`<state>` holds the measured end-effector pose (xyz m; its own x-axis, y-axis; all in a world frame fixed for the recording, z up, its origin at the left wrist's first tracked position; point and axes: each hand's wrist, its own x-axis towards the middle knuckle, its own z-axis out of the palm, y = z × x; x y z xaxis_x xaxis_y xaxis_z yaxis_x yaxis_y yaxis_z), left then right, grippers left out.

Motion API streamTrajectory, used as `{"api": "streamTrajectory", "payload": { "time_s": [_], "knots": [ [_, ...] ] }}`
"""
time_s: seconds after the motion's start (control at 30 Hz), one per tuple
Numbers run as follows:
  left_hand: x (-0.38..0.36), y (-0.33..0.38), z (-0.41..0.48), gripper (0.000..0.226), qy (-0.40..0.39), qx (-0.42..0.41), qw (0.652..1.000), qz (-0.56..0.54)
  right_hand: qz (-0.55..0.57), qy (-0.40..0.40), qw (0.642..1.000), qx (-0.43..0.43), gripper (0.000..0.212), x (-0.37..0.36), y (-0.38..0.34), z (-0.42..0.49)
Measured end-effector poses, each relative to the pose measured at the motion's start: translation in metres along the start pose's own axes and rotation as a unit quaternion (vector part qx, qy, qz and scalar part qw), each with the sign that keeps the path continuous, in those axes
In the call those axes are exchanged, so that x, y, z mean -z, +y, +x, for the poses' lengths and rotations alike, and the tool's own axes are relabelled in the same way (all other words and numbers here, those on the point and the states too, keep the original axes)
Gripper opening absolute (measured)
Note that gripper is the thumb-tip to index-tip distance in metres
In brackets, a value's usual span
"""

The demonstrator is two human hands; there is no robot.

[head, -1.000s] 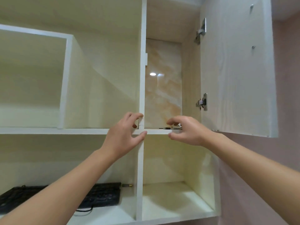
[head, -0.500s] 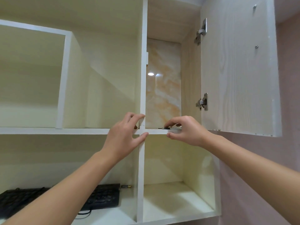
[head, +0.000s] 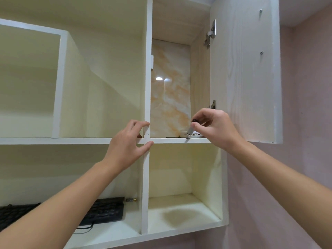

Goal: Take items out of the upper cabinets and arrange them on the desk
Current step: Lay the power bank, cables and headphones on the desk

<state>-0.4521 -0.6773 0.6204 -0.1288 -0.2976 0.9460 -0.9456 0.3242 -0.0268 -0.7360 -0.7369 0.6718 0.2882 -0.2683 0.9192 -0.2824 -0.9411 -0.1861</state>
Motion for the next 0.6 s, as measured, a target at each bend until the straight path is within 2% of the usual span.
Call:
{"api": "streamTrajectory", "payload": {
  "time_s": [0.13,0.23,0.37,0.43,0.6],
  "knots": [
    [0.000,0.009,0.001,0.049,-0.002,0.041,0.999,-0.035,-0.018,-0.040,0.999,-0.014,0.010,0.009,-0.006,-0.015],
    [-0.001,0.021,-0.004,0.040,0.030,0.051,0.997,-0.040,-0.027,-0.058,0.998,-0.023,0.010,0.012,-0.006,-0.029],
    [-0.005,0.048,-0.011,0.030,0.056,-0.042,0.997,0.016,-0.035,-0.095,0.994,-0.044,0.008,0.016,0.000,-0.047],
    [-0.011,0.058,-0.007,0.029,0.037,-0.072,0.997,0.013,-0.039,-0.106,0.992,-0.058,0.008,0.019,0.006,-0.057],
    [-0.037,0.071,0.019,0.031,-0.033,-0.065,0.997,-0.003,-0.040,-0.090,0.992,-0.076,0.008,0.020,0.022,-0.077]
  ]
}}
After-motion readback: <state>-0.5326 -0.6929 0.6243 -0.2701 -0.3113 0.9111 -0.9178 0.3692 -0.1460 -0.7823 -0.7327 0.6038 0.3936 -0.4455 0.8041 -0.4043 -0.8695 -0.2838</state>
